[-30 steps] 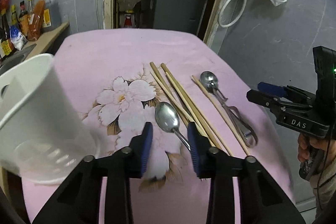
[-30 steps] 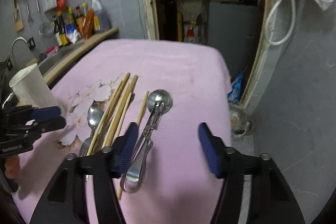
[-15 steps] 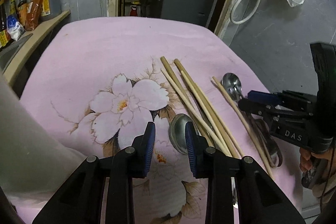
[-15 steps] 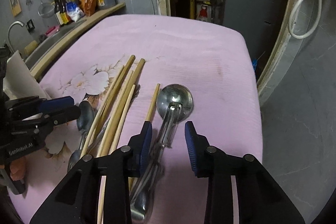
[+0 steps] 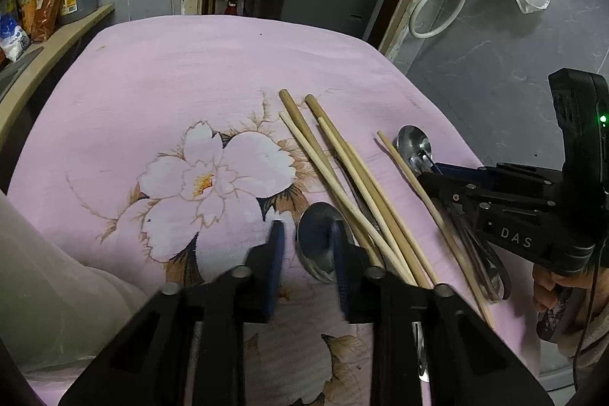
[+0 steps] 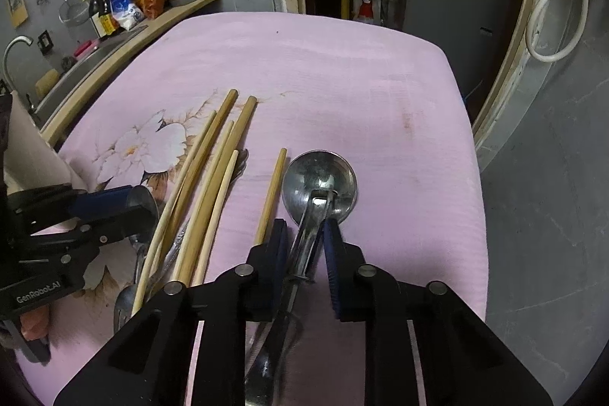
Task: Organize utensils
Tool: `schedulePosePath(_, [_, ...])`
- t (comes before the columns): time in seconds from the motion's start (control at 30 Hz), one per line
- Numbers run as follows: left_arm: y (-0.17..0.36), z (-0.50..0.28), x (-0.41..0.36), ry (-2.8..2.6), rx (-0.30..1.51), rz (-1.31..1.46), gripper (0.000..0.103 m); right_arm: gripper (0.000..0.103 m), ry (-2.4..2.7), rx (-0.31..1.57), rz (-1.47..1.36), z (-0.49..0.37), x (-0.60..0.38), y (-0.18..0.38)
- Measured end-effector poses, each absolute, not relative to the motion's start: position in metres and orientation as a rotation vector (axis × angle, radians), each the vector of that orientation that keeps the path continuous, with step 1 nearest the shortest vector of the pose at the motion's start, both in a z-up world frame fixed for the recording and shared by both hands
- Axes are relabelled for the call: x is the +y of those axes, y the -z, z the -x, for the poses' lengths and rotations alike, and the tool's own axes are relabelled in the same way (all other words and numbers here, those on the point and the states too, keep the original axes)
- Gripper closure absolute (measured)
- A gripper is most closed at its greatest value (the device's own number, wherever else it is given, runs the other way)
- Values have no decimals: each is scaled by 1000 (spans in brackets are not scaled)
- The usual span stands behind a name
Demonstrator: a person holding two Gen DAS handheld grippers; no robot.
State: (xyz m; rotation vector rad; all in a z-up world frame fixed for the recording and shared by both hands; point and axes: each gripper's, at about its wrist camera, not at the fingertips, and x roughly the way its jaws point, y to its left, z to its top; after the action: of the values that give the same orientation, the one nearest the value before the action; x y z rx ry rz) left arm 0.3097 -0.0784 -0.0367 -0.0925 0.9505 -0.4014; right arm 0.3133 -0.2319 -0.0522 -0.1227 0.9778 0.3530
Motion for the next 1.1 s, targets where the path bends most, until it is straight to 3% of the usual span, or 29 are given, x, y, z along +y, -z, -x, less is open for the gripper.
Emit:
schedulePosePath(0.23, [31,-305,-77,423,923,116,101,93,-369,986,17,-308,-237,46])
schedulePosePath(0.37, [16,-288,-73,413,838,103,102,93,-366,901,-22,-288,-242,34])
schedulePosePath(0.67, [-30,-227,-71,295,515,16,103,93,-393,523,-103,-213,-243,5])
schedulePosePath(1.1, [-96,-173,-11,115,257,13,103,93,-493,117,-73,-174,-185,-55])
